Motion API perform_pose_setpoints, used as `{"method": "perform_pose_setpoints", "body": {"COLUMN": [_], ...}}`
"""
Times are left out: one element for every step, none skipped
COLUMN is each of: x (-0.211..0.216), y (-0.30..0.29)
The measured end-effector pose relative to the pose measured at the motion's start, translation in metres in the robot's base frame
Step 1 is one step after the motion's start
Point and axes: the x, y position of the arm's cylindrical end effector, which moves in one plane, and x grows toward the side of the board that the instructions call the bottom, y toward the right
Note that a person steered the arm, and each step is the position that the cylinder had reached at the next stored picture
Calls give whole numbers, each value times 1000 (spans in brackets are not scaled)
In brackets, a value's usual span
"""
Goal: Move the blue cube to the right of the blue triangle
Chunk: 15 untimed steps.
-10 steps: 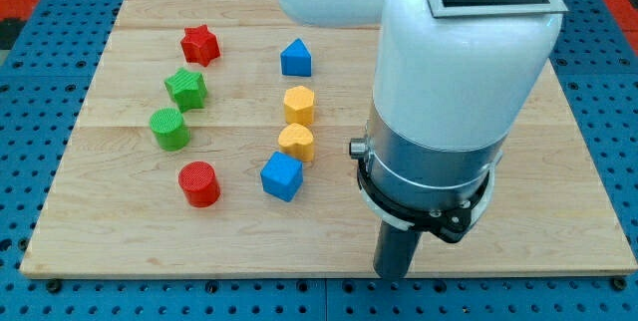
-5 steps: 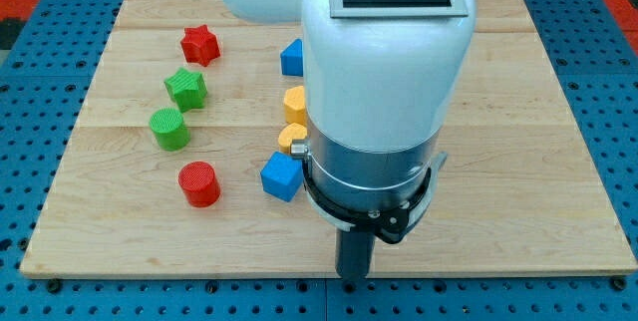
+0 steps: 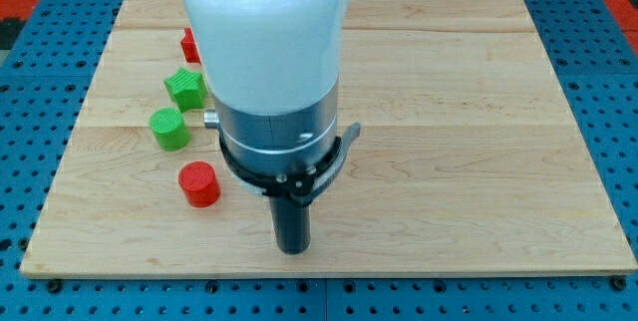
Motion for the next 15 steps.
{"method": "perform_pose_setpoints", "body": {"x": [-9,-15,-29,-40,-42,-54,-68,-69,-64,-20,-28,-52,-63,-62,-59], "y": [-9,-19,-36,-80,-103,-90,-54,-15,-9,-8,62,104,101,70,50]}}
